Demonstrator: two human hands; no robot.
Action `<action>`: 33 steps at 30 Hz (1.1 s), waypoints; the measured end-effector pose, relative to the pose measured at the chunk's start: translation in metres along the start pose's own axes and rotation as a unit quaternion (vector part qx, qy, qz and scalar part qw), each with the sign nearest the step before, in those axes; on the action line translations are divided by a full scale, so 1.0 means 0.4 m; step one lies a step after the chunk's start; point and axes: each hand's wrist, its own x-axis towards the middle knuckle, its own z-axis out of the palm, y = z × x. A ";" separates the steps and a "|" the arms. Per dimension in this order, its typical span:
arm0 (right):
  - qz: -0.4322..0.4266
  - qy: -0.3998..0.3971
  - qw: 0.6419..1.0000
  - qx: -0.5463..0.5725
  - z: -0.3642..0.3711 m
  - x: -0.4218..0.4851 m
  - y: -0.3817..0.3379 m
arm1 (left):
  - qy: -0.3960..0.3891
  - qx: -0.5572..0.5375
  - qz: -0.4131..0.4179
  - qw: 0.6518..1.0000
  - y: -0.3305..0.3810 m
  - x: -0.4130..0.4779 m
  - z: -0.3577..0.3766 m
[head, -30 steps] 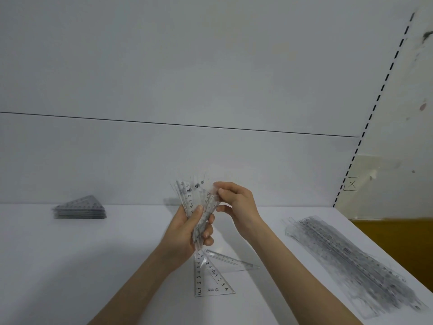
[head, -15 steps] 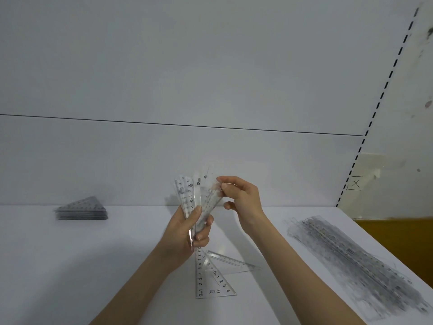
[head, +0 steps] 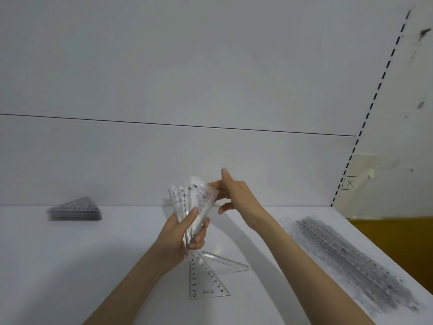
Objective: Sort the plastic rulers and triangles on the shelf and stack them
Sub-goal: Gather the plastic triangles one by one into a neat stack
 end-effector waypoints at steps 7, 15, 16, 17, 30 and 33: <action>-0.150 -0.013 0.955 -0.256 0.030 0.016 0.050 | -0.009 -0.051 -0.037 0.998 -0.015 0.010 -0.012; -0.168 -0.011 0.923 -0.346 0.058 0.022 0.052 | 0.046 -0.015 -0.057 0.997 -0.012 0.017 -0.016; -0.165 -0.016 0.918 -0.360 0.059 0.023 0.051 | 0.042 -0.009 -0.050 0.998 -0.010 0.016 -0.015; -0.166 -0.022 0.913 -0.372 0.061 0.025 0.048 | 0.035 -0.007 -0.041 0.999 -0.008 0.014 -0.013; 0.043 -0.226 0.868 -0.439 -0.007 -0.109 0.136 | 0.189 -0.039 0.020 0.981 0.001 0.050 -0.063; 0.022 -0.215 0.880 -0.422 0.002 -0.111 0.127 | 0.181 -0.042 0.018 0.982 -0.001 0.049 -0.065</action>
